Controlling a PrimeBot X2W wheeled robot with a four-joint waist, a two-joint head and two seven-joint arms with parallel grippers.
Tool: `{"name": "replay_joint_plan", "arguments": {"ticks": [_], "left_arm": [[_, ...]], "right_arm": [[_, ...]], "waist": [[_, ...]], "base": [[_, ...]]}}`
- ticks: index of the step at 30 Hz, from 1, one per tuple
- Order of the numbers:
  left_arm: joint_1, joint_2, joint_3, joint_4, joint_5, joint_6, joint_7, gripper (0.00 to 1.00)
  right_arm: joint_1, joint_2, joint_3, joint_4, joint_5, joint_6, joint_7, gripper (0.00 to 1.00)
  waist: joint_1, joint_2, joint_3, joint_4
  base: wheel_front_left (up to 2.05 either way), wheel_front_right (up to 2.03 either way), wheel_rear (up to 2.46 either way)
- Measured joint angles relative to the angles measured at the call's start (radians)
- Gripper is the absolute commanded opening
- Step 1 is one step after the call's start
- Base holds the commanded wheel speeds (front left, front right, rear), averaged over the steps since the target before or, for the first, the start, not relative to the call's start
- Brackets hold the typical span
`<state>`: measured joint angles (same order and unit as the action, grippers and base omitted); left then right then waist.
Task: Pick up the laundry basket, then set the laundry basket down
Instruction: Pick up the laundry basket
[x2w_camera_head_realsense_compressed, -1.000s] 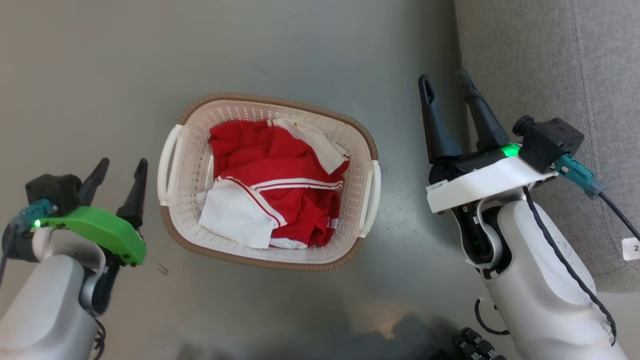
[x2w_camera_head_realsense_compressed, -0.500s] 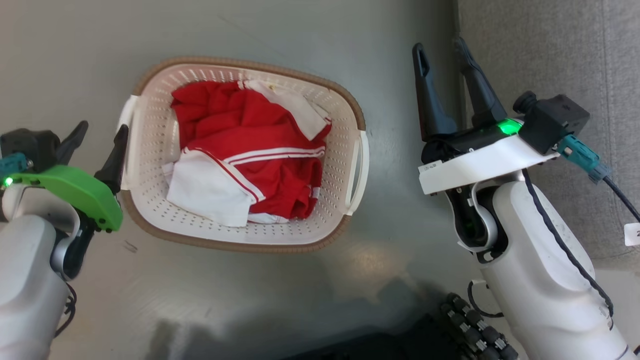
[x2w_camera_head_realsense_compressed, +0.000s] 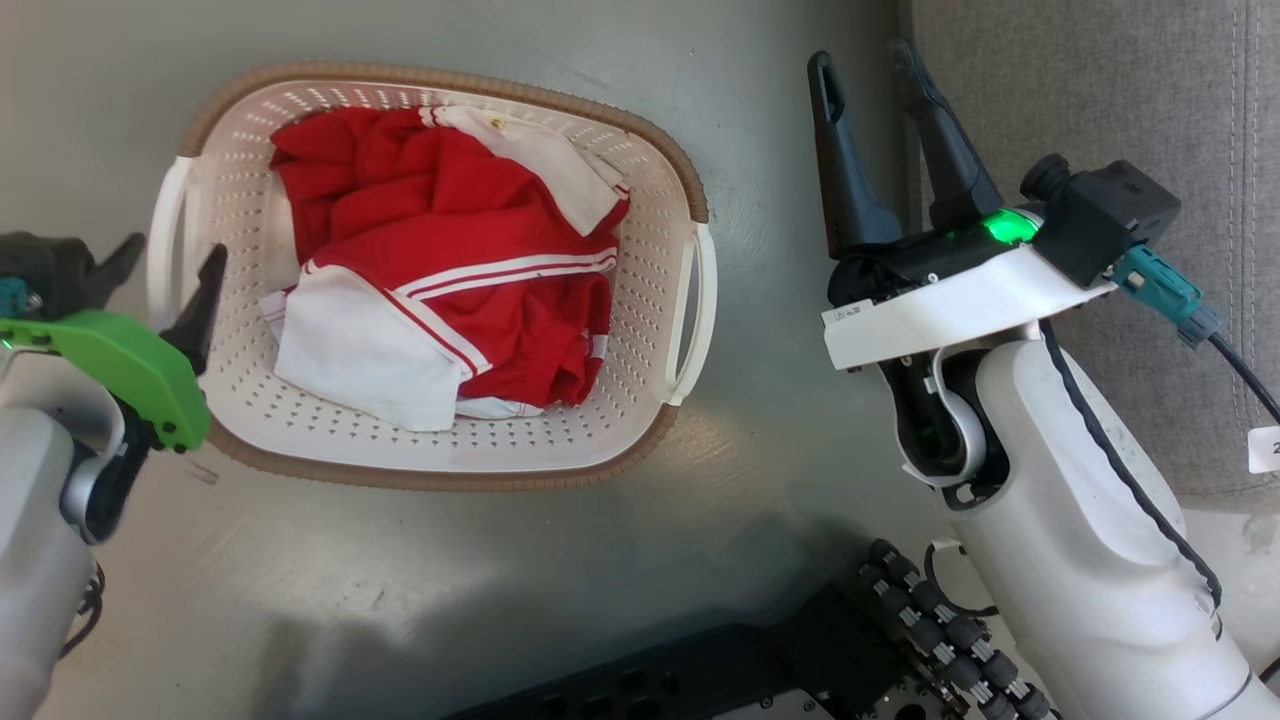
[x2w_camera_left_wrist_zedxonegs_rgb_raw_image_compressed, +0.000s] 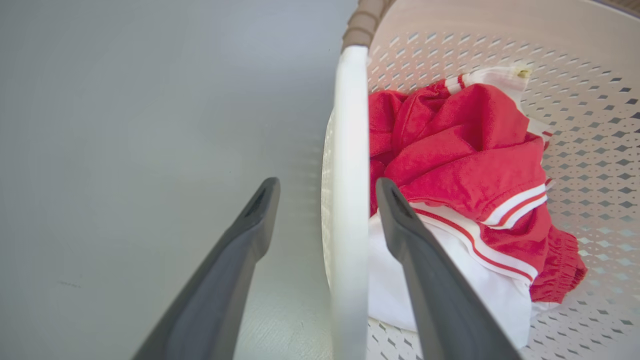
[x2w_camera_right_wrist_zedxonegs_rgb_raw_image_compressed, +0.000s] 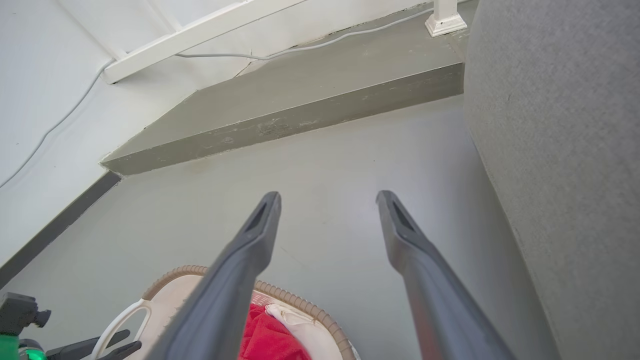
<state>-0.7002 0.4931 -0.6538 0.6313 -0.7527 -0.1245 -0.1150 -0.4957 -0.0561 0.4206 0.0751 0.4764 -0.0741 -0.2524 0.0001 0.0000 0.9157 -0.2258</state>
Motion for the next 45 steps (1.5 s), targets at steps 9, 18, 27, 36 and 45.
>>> {"name": "replay_joint_plan", "arguments": {"ticks": [9, 18, 27, 36, 45], "left_arm": [[-0.040, 0.015, -0.075, 0.028, -0.054, 0.000, 0.030, 0.96], [-0.071, 0.020, -0.108, 0.051, -0.113, 0.000, 0.029, 0.00], [-0.076, -0.006, -0.122, 0.084, -0.198, 0.000, -0.006, 0.00], [-0.076, -0.049, -0.086, 0.151, -0.272, 0.003, -0.059, 0.00], [-0.073, -0.131, -0.059, 0.231, -0.314, 0.003, -0.090, 0.00]], "right_arm": [[-0.012, 0.000, 0.007, -0.001, 0.009, -0.008, -0.002, 1.00], [-0.025, 0.000, 0.011, -0.001, 0.016, -0.017, -0.002, 1.00], [-0.030, 0.000, 0.009, 0.005, 0.017, -0.024, -0.002, 1.00], [-0.030, 0.000, 0.011, 0.017, 0.020, -0.024, -0.002, 1.00], [-0.030, 0.000, 0.018, 0.024, 0.027, -0.025, -0.002, 1.00]], "waist": [[0.0000, 0.0000, 0.030, -0.017], [0.0000, 0.0000, 0.033, -0.021], [0.0000, 0.0000, 0.011, -0.017], [0.0000, 0.0000, -0.015, -0.009], [-0.0001, 0.0000, -0.044, -0.006]], "base": [[0.00, 0.00, 0.00], [0.00, 0.00, 0.00], [0.00, 0.00, 0.00], [0.00, 0.00, 0.00], [0.00, 0.00, 0.00]]}}
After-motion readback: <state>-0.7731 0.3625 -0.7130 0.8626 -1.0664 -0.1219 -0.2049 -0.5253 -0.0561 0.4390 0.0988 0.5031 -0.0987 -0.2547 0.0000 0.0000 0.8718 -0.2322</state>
